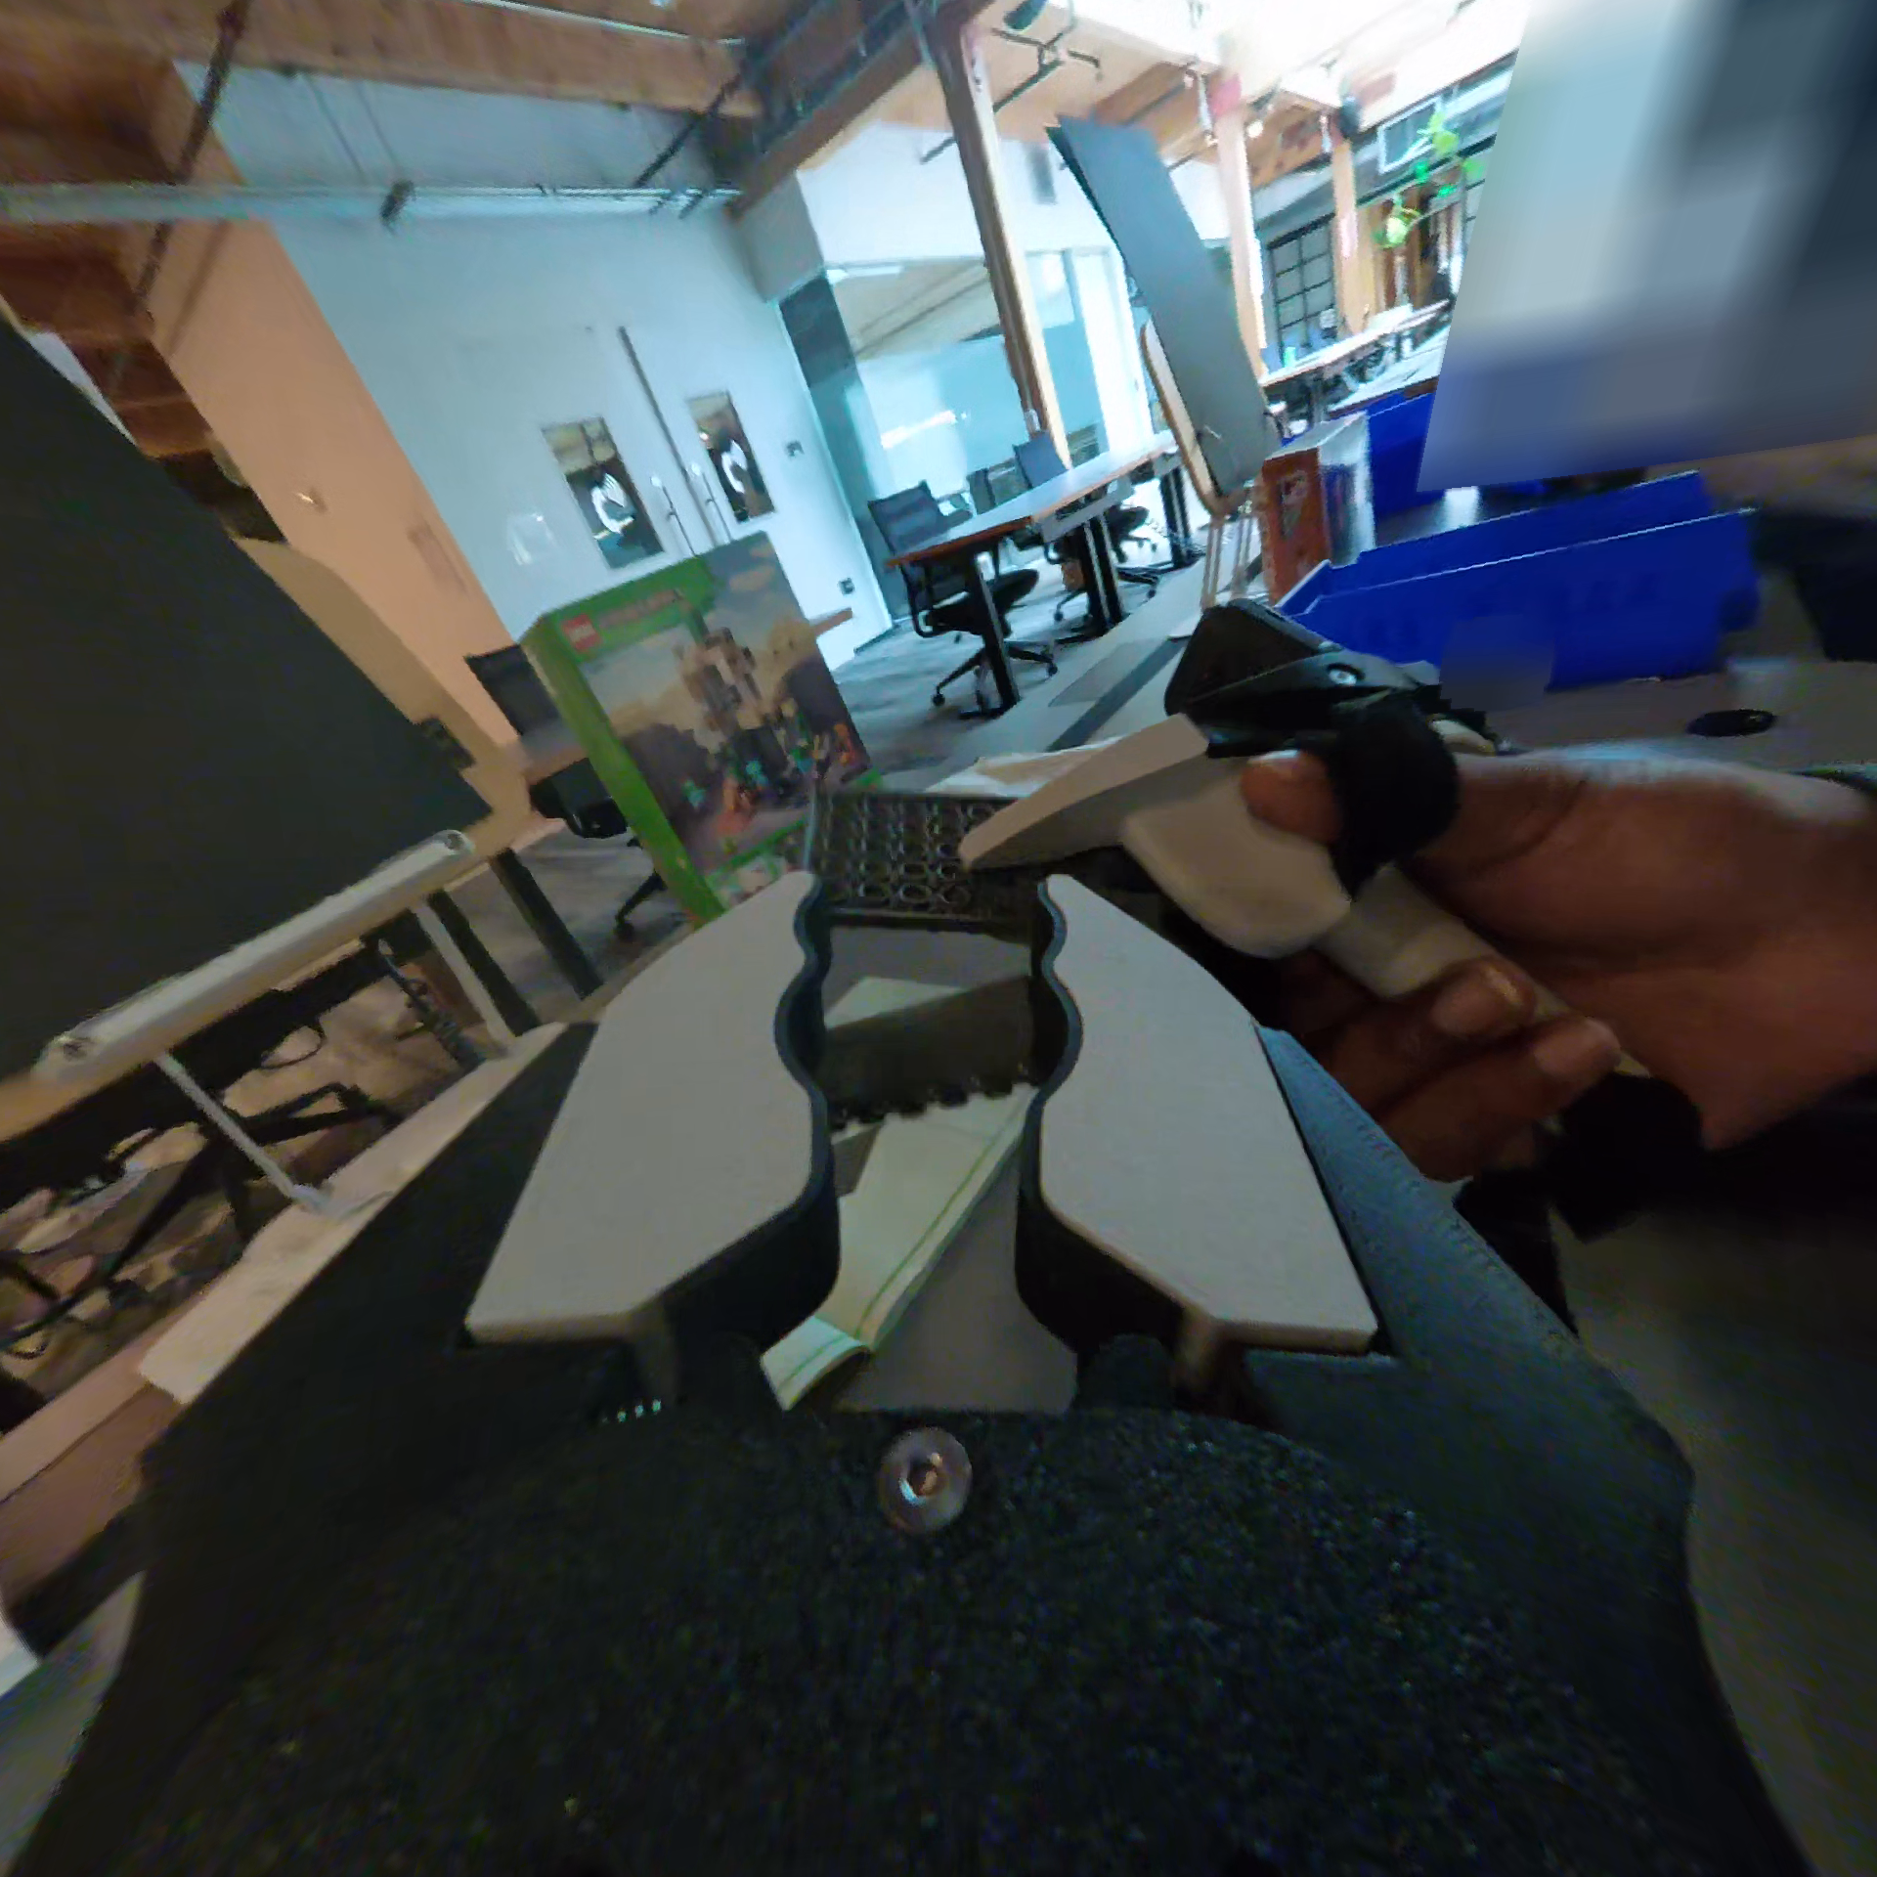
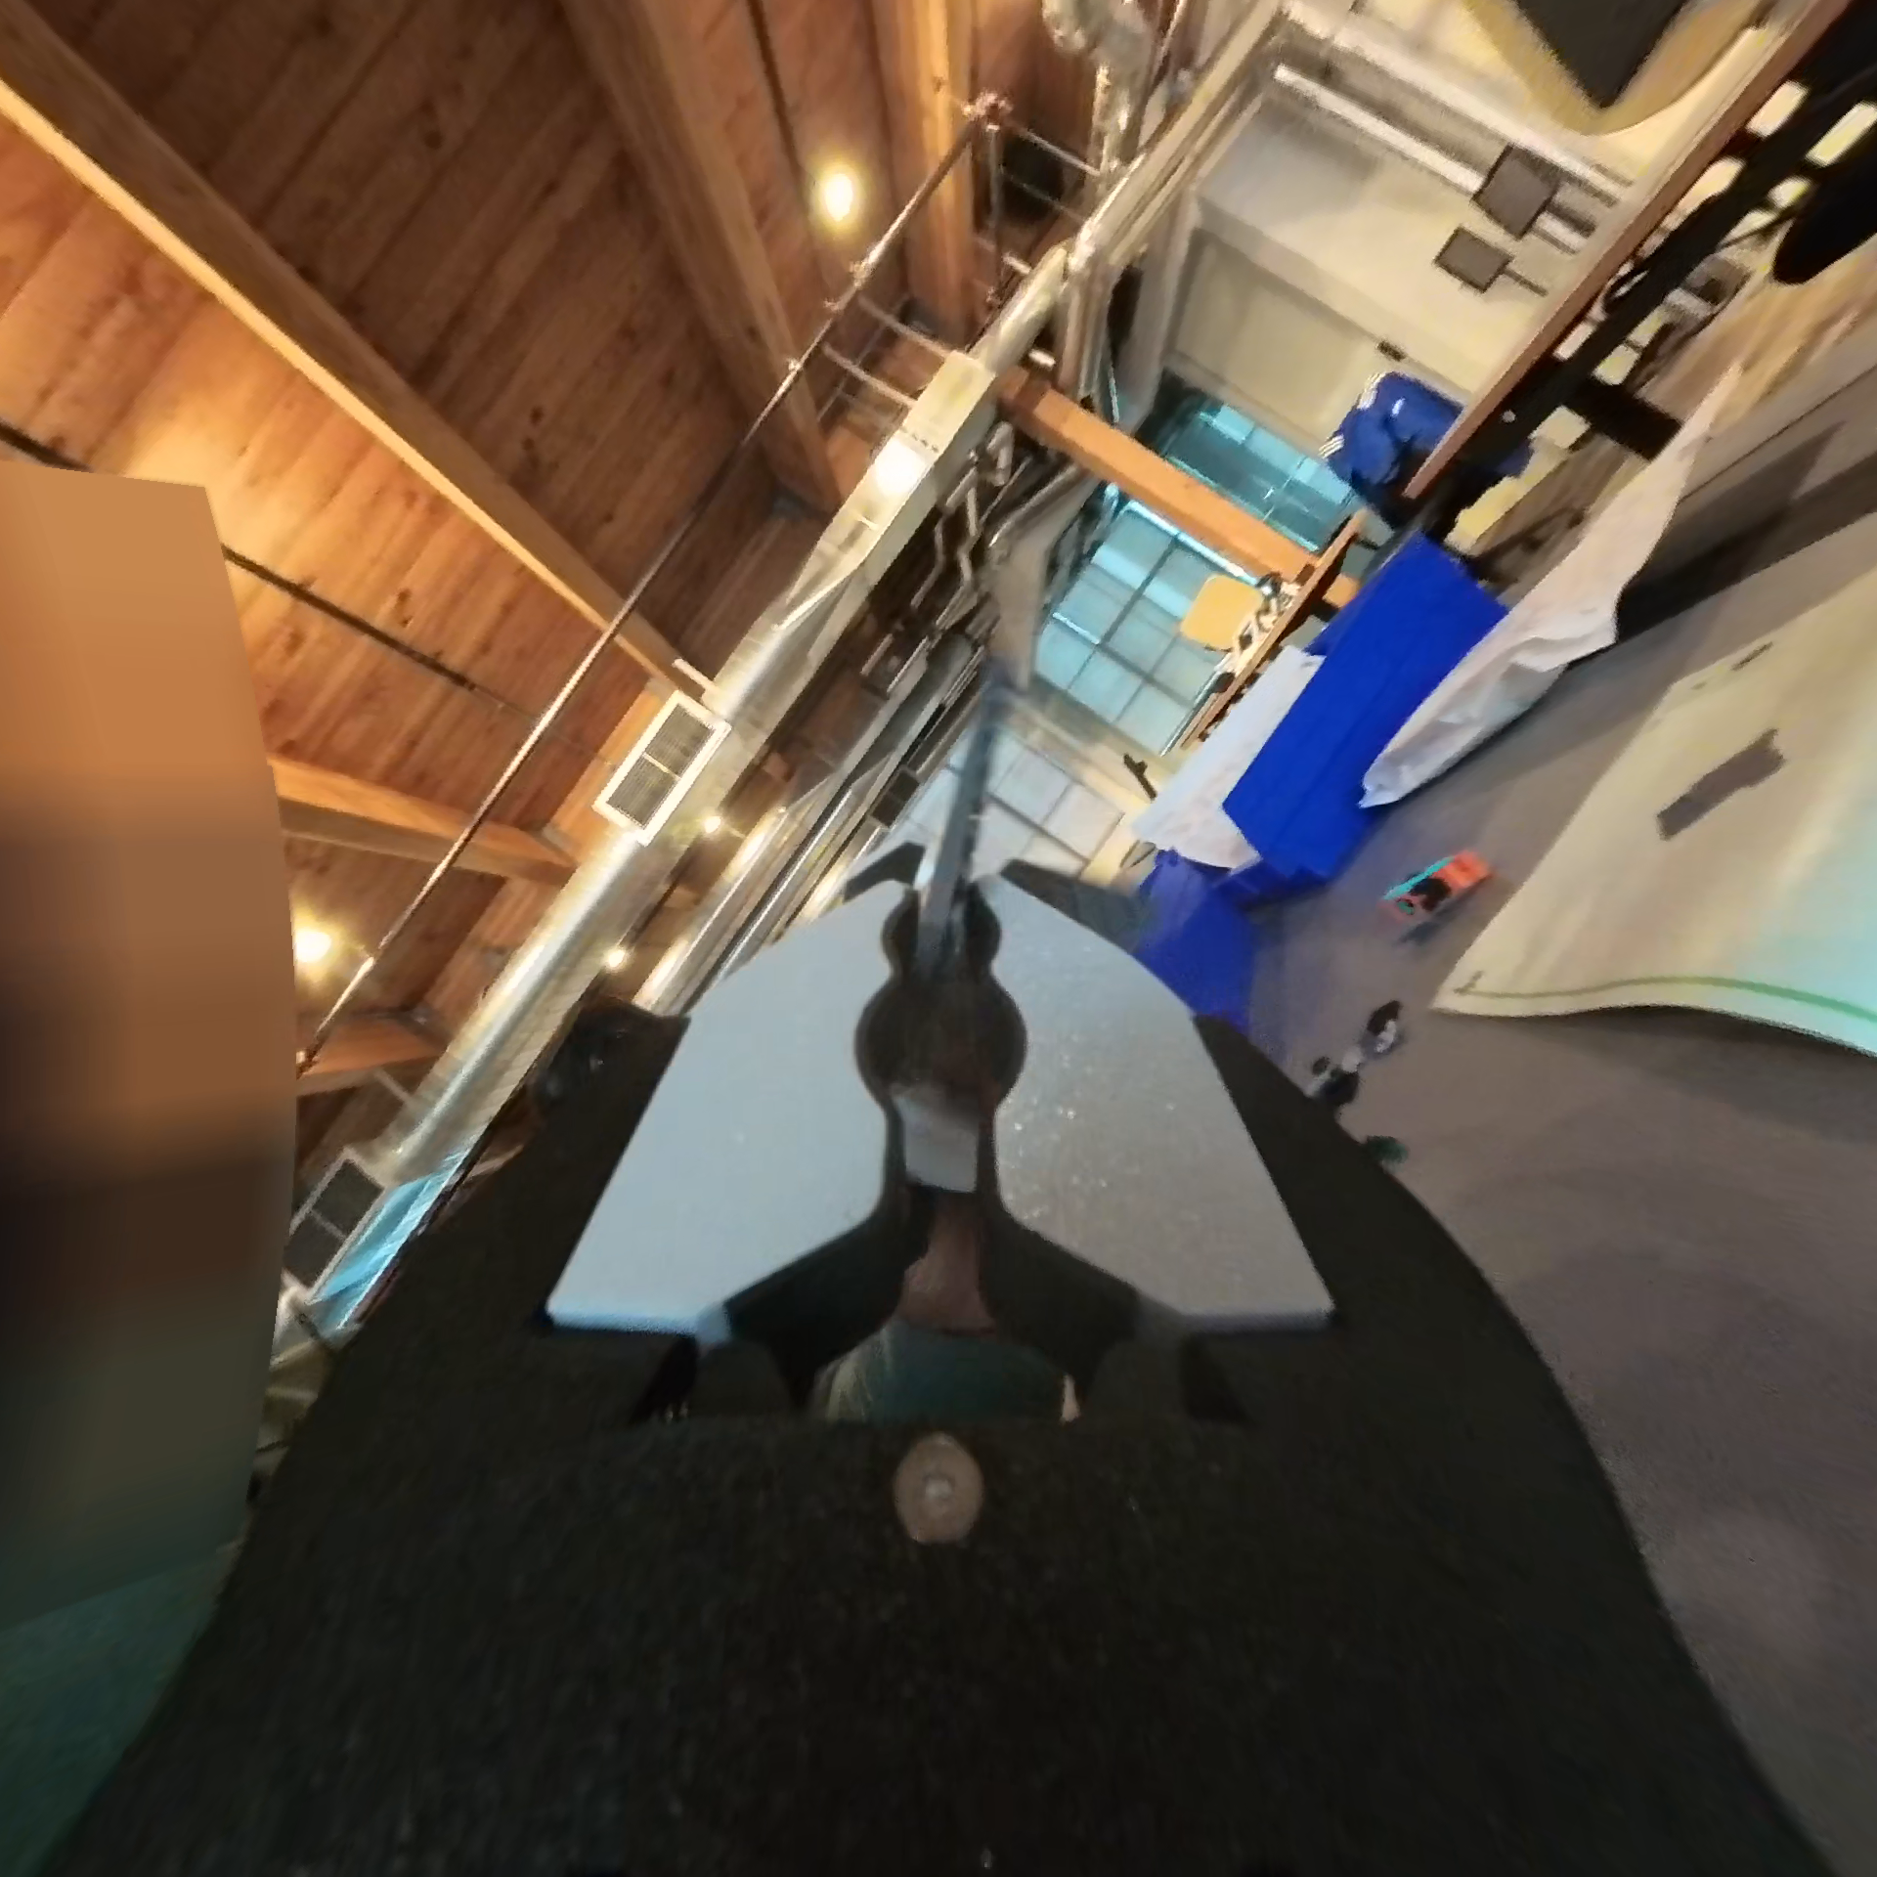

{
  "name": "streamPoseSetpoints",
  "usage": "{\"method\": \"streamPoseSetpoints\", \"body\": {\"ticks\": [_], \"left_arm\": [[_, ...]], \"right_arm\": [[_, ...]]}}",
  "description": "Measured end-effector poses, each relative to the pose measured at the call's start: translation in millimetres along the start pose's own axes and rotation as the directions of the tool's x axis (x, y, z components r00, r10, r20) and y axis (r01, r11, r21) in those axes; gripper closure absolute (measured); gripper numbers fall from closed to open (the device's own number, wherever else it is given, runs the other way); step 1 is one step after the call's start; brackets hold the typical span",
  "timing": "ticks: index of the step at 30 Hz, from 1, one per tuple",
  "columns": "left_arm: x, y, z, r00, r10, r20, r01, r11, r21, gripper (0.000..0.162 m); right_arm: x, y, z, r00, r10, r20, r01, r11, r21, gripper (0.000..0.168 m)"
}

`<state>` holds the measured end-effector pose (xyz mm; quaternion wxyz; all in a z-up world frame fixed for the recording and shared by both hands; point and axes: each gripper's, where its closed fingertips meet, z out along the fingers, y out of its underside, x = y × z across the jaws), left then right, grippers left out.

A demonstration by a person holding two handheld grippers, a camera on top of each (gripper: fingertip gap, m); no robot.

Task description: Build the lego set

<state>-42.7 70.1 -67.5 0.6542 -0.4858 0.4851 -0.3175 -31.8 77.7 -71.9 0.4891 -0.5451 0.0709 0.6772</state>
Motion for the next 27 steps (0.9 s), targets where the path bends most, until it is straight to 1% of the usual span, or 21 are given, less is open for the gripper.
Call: {"method": "streamPoseSetpoints", "body": {"ticks": [1,4,8,11,13,14,18,23,27], "left_arm": [[1,2,0,1.000,-0.001,-0.003,0.001,1.000,0.000,0.125],[4,11,0,1.000,-0.011,-0.015,0.011,0.999,-0.030,0.125],[7,26,0,0.998,-0.038,-0.047,0.034,0.996,-0.085,0.125],[10,38,1,0.996,-0.048,-0.072,0.038,0.990,-0.136,0.125],[14,50,3,0.993,-0.064,-0.101,0.043,0.980,-0.195,0.125],[15,56,4,0.991,-0.073,-0.109,0.047,0.975,-0.218,0.125],[21,83,7,0.979,-0.144,-0.145,0.090,0.941,-0.326,0.125],[32,116,9,0.956,-0.234,-0.176,0.128,0.875,-0.466,0.125],[36,133,7,0.943,-0.283,-0.175,0.148,0.828,-0.540,0.124]], "right_arm": [[1,0,-1,1.000,0.005,0.001,-0.005,1.000,0.009,0.164],[11,0,-5,0.999,0.052,-0.016,-0.052,0.998,0.020,0.164],[24,3,-13,0.997,0.055,-0.055,-0.055,0.998,0.014,0.164],[35,4,-20,0.993,0.060,-0.097,-0.060,0.998,0.005,0.164],[40,6,-25,0.990,0.047,-0.130,-0.050,0.999,-0.019,0.161],[42,7,-27,0.989,0.039,-0.143,-0.043,0.999,-0.027,0.164],[47,8,-37,0.985,0.029,-0.168,-0.037,0.998,-0.044,0.164],[52,9,-46,0.984,0.039,-0.174,-0.048,0.998,-0.048,0.164],[55,10,-50,0.984,0.057,-0.168,-0.066,0.997,-0.050,0.164]]}}
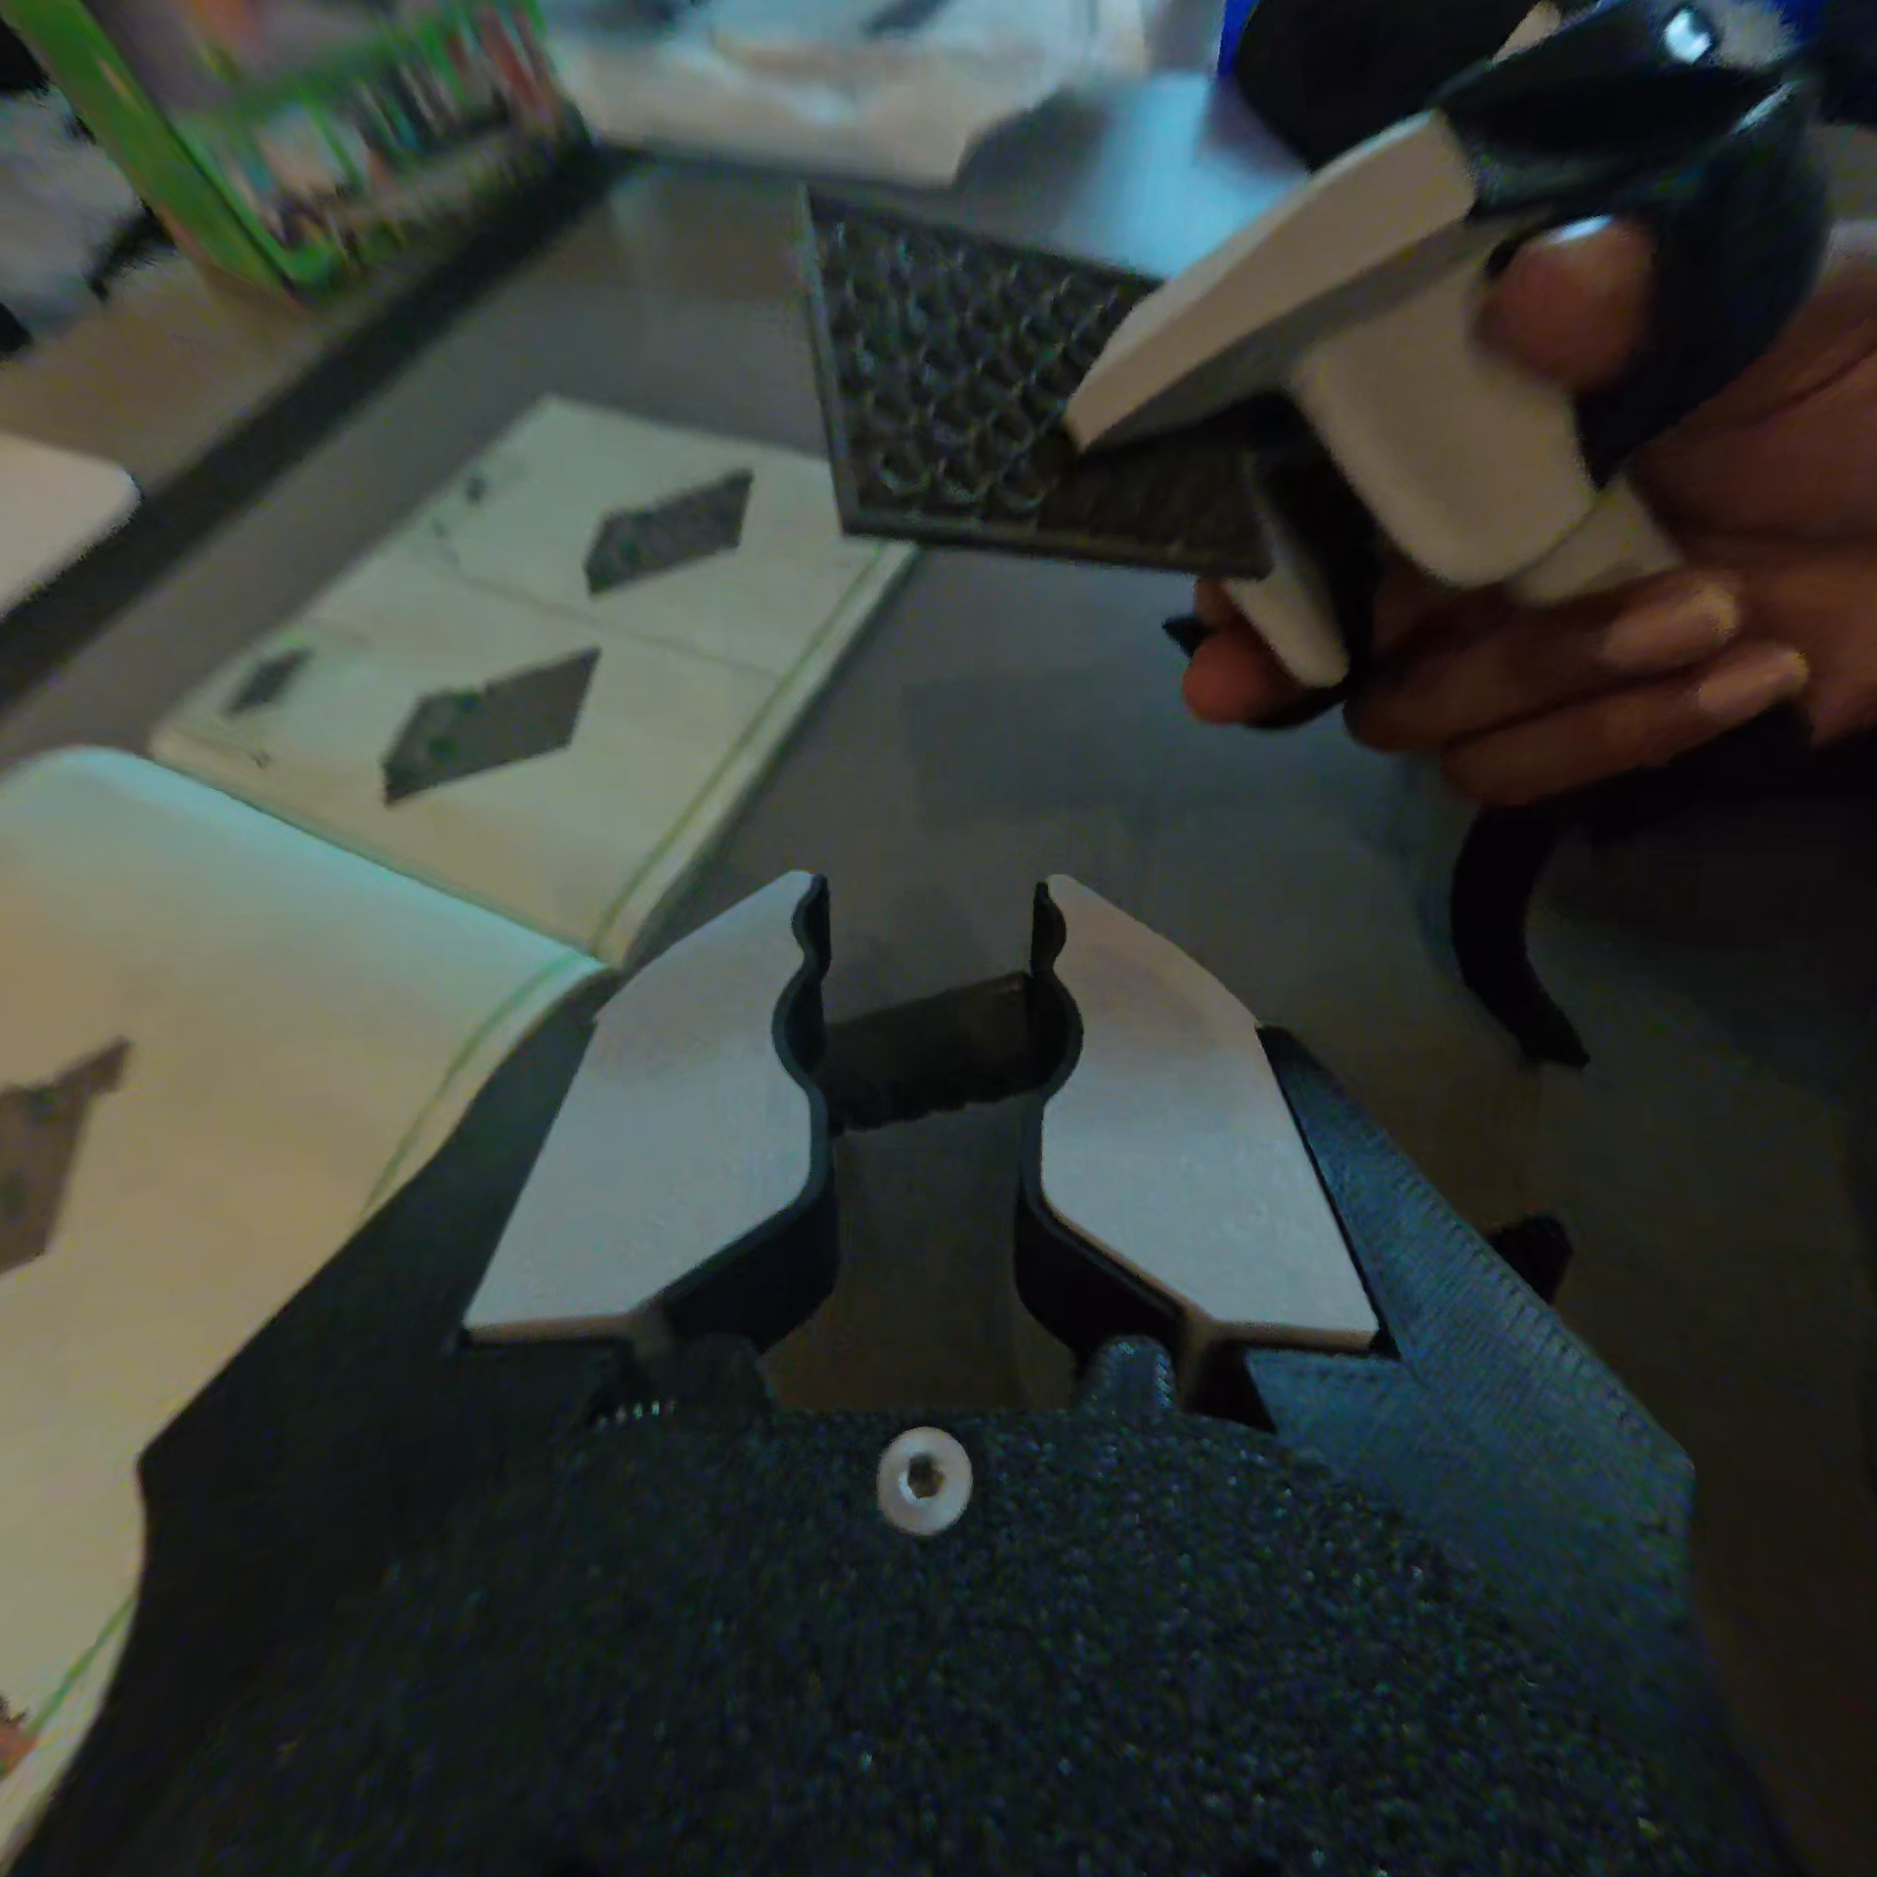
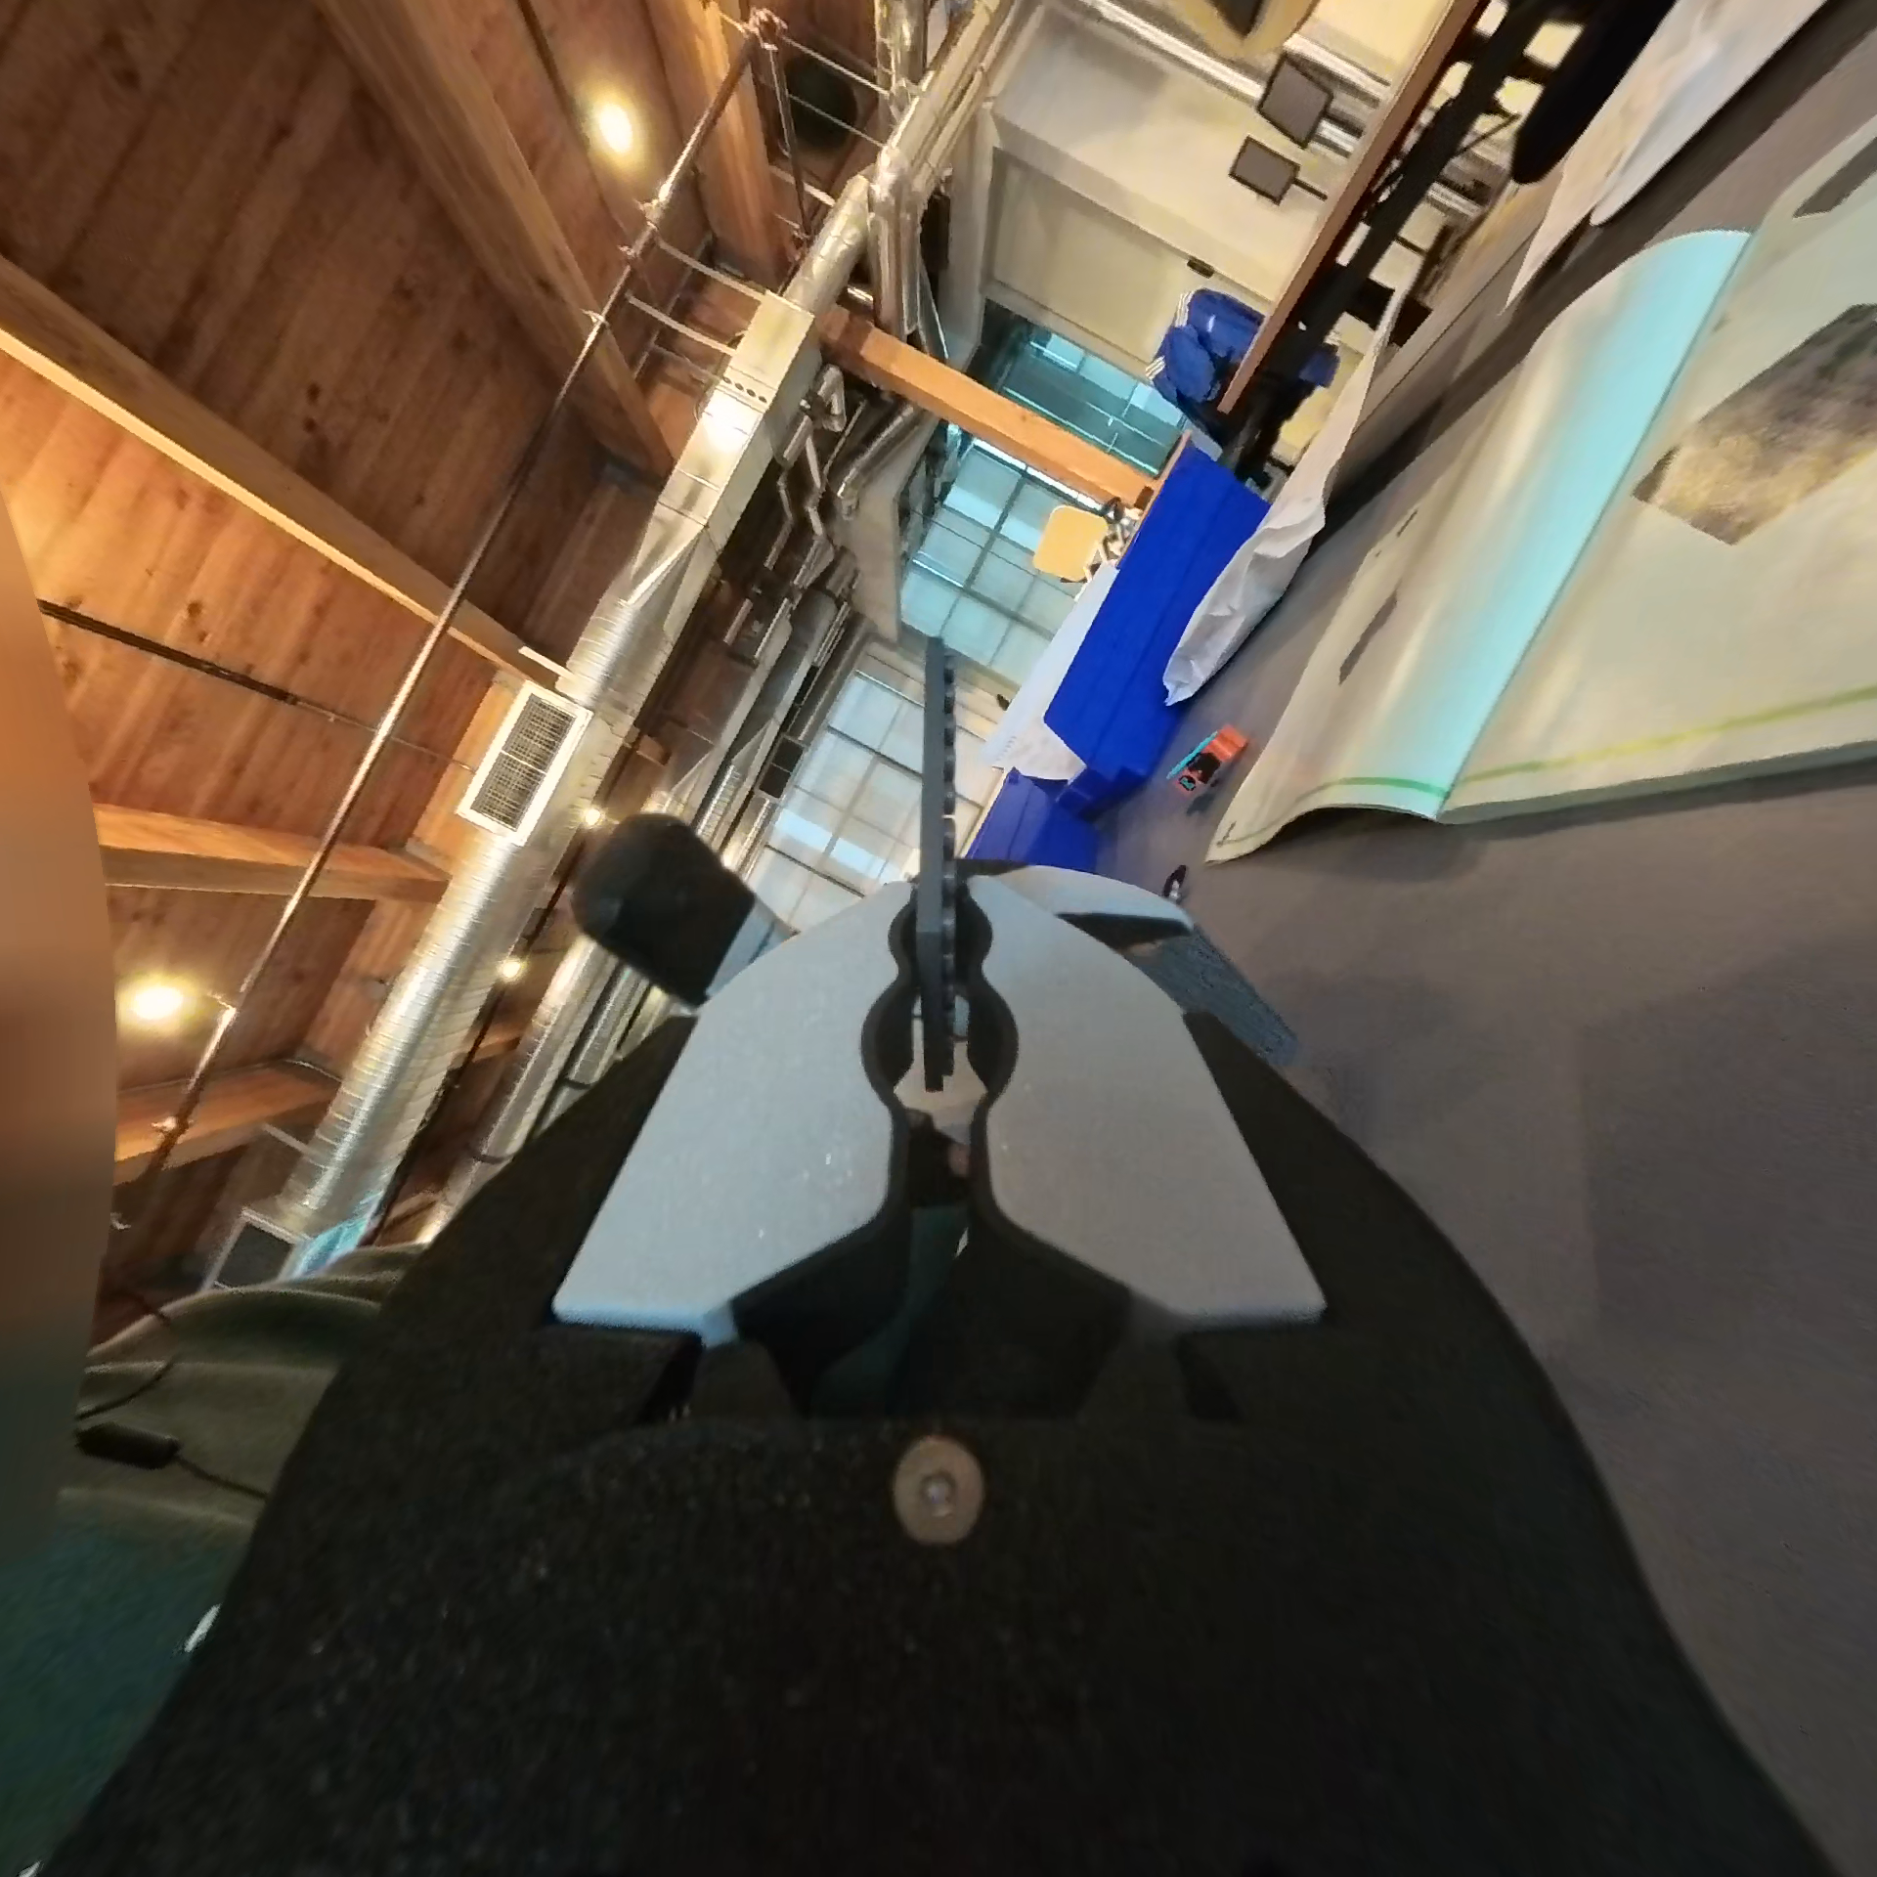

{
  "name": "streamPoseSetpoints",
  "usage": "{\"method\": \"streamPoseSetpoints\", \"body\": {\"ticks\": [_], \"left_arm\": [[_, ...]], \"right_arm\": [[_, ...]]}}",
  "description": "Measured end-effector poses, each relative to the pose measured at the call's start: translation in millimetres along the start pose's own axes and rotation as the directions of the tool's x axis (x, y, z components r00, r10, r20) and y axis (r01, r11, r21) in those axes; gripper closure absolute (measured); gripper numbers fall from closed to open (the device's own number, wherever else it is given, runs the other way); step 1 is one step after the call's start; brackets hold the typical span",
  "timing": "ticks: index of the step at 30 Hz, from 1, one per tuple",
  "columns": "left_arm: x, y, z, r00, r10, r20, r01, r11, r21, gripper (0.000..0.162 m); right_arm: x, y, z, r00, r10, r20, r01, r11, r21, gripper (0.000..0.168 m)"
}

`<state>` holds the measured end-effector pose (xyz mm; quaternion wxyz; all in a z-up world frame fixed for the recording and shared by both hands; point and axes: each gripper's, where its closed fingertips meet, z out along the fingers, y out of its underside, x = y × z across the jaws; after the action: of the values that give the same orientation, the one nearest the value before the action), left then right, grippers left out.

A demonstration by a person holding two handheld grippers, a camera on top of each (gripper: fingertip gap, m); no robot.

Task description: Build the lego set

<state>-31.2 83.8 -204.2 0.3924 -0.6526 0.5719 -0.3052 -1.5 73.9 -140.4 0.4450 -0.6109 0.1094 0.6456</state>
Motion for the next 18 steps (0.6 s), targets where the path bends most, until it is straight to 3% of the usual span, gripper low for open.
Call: {"method": "streamPoseSetpoints", "body": {"ticks": [13,18], "left_arm": [[-9,21,-11,0.999,-0.041,0.022,0.044,0.989,-0.143,0.111],[-3,52,-20,0.994,0.035,-0.102,-0.066,0.945,-0.322,0.094]], "right_arm": [[5,-1,-3,0.999,0.044,0.032,-0.044,0.999,-0.008,0.164],[4,-1,-4,0.998,0.056,0.043,-0.055,0.998,-0.011,0.164]]}}
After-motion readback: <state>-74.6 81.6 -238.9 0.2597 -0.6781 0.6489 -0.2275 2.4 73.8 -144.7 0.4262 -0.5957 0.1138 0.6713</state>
